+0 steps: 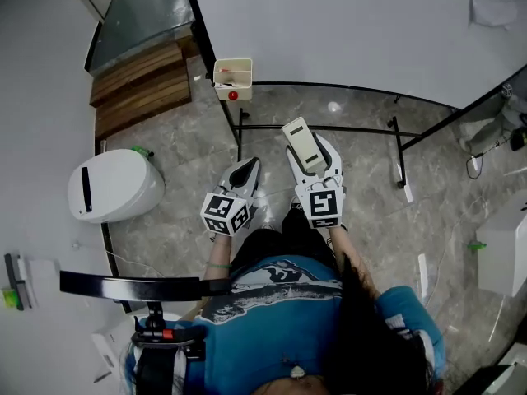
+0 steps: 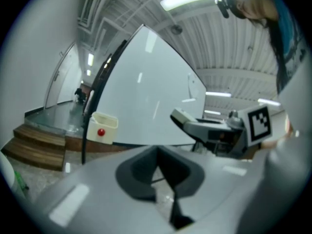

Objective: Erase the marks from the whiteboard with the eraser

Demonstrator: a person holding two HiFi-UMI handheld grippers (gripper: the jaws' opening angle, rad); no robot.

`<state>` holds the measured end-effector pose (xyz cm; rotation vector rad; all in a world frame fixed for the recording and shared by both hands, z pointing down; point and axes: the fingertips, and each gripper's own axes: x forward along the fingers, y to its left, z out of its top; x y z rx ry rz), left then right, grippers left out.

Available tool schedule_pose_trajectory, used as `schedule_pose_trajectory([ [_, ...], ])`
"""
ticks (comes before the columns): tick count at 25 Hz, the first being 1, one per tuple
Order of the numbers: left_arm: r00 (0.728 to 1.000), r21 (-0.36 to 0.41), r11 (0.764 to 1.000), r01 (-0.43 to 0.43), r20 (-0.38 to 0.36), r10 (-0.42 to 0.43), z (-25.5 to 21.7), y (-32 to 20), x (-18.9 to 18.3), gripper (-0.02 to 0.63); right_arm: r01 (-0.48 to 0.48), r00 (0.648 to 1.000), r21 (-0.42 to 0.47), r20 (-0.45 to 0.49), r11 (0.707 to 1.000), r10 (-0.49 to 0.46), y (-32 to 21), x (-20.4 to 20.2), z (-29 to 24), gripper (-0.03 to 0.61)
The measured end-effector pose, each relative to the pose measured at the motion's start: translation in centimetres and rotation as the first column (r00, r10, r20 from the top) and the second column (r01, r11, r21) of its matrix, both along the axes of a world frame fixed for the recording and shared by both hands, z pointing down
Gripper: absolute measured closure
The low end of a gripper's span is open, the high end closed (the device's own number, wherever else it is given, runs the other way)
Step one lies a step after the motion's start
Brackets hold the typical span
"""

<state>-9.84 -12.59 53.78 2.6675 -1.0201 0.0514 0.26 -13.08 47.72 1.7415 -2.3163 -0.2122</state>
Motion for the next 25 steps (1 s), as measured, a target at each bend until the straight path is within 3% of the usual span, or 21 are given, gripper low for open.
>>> schedule_pose_trajectory([
  [6,0.998,-0.010,0.998,-0.055,-0.027,0.054,0.1,3.0,1.9,0.609,-0.036,0.999,-0.076,0.024,0.996,0.038,5.2,0.8,2.2,0.314],
  [10,0.997,-0.018,0.998,-0.067,-0.030,0.067,0.6,3.3,2.7,0.609,-0.043,0.998,-0.100,0.046,0.994,0.048,5.3,1.6,3.1,0.315],
  [18,0.999,0.024,0.999,-0.030,-0.043,0.031,-2.1,7.3,5.0,0.609,-0.027,0.997,-0.108,0.066,0.994,0.035,9.9,4.6,2.5,0.314],
  [25,0.999,0.027,1.000,0.000,-0.037,0.001,-2.2,13.5,9.3,0.609,0.004,0.997,-0.151,0.079,0.989,0.008,16.2,8.9,3.9,0.315],
])
